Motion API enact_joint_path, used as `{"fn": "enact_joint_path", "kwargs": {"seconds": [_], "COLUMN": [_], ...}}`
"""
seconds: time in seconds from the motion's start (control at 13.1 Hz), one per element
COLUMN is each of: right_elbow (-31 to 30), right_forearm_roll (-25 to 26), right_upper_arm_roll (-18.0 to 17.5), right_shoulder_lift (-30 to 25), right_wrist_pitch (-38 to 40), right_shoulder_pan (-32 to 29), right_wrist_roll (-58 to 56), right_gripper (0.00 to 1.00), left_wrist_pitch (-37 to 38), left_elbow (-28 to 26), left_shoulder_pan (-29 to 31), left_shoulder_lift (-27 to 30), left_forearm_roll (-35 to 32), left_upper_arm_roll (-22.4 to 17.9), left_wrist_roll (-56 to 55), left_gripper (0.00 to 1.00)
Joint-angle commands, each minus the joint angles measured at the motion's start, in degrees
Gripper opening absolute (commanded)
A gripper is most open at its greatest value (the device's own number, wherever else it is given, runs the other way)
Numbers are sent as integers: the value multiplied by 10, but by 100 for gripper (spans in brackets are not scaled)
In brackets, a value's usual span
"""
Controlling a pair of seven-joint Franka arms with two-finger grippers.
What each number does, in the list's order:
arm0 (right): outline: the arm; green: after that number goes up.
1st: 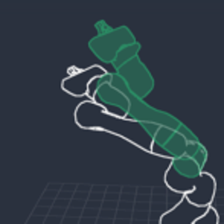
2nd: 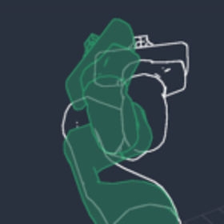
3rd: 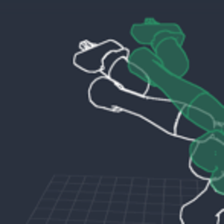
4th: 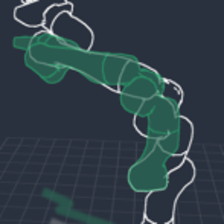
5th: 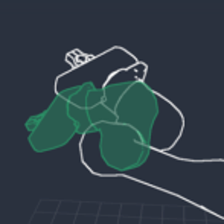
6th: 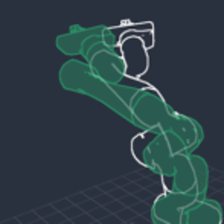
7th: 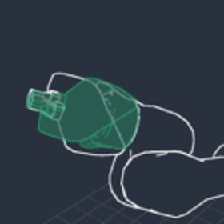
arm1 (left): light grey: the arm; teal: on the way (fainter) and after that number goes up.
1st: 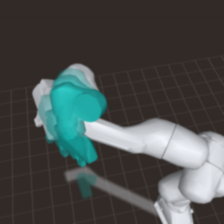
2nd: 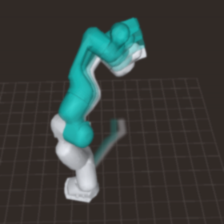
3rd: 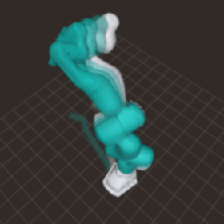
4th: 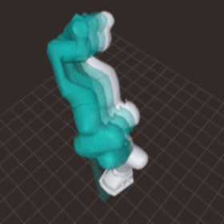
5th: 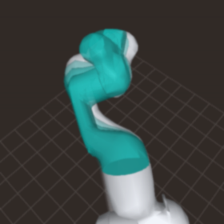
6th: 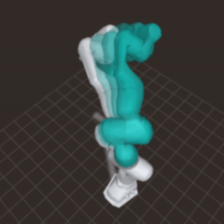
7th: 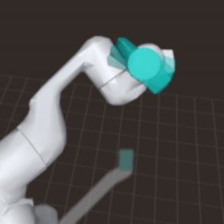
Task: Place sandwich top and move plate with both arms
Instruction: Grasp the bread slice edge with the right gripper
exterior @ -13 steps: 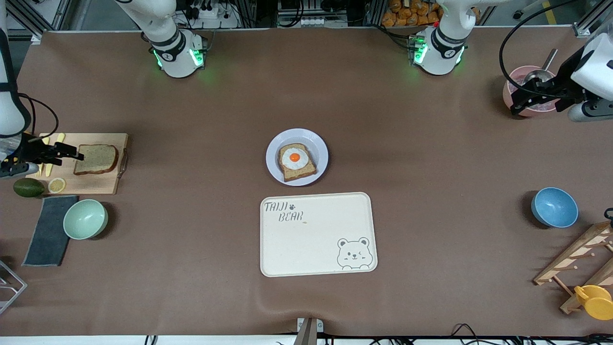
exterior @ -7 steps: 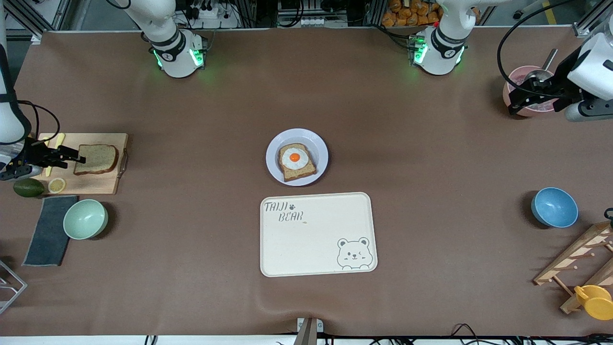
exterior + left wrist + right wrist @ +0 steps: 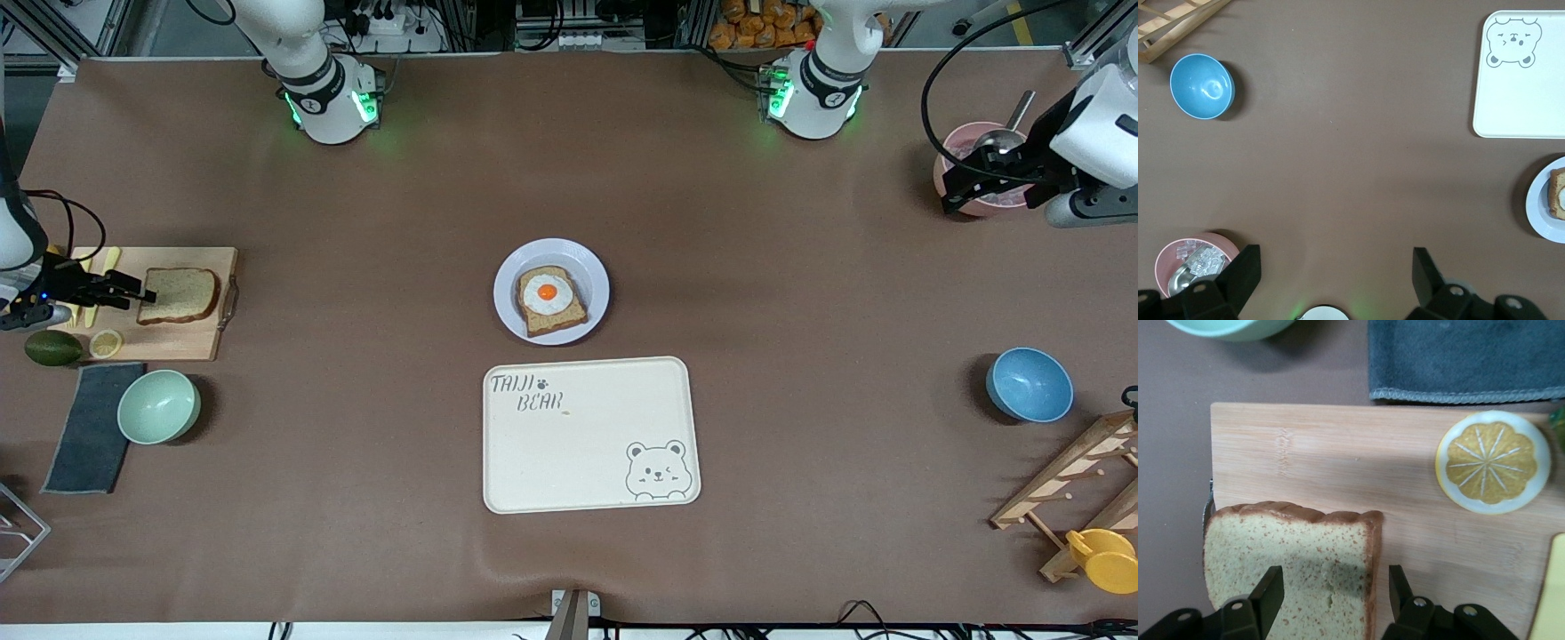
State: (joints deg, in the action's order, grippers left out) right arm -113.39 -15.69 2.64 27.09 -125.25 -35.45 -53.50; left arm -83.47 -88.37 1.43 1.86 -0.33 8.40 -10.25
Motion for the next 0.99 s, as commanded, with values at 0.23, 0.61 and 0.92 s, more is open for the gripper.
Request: {"fn": "enact_joint_path", "kwargs": {"seconds": [0.23, 0.61, 0.92], "right_elbow": [16, 16, 19], "right_forearm_roll": [-13, -53, -57], "right_upper_arm_roll": [-11, -10, -10], "right_shoulder_lift": [20, 34, 35], "right_wrist_pitch": [6, 4, 4], "right_shoulder_pan": [-25, -29, -30], "right_wrist_roll": [-38, -77, -91], "right_gripper": [52, 30, 0], "left_wrist_pitch": [8, 8, 8], "left_elbow": [9, 6, 5], "left_shoulder_pan": [3, 4, 4], "left_shoulder_lift": [-3, -3, -3], "left_forearm_roll": [9, 9, 9], "left_upper_arm_roll": [3, 3, 4], "left_wrist_roll": [1, 2, 2], "left_gripper": [100, 100, 100]}}
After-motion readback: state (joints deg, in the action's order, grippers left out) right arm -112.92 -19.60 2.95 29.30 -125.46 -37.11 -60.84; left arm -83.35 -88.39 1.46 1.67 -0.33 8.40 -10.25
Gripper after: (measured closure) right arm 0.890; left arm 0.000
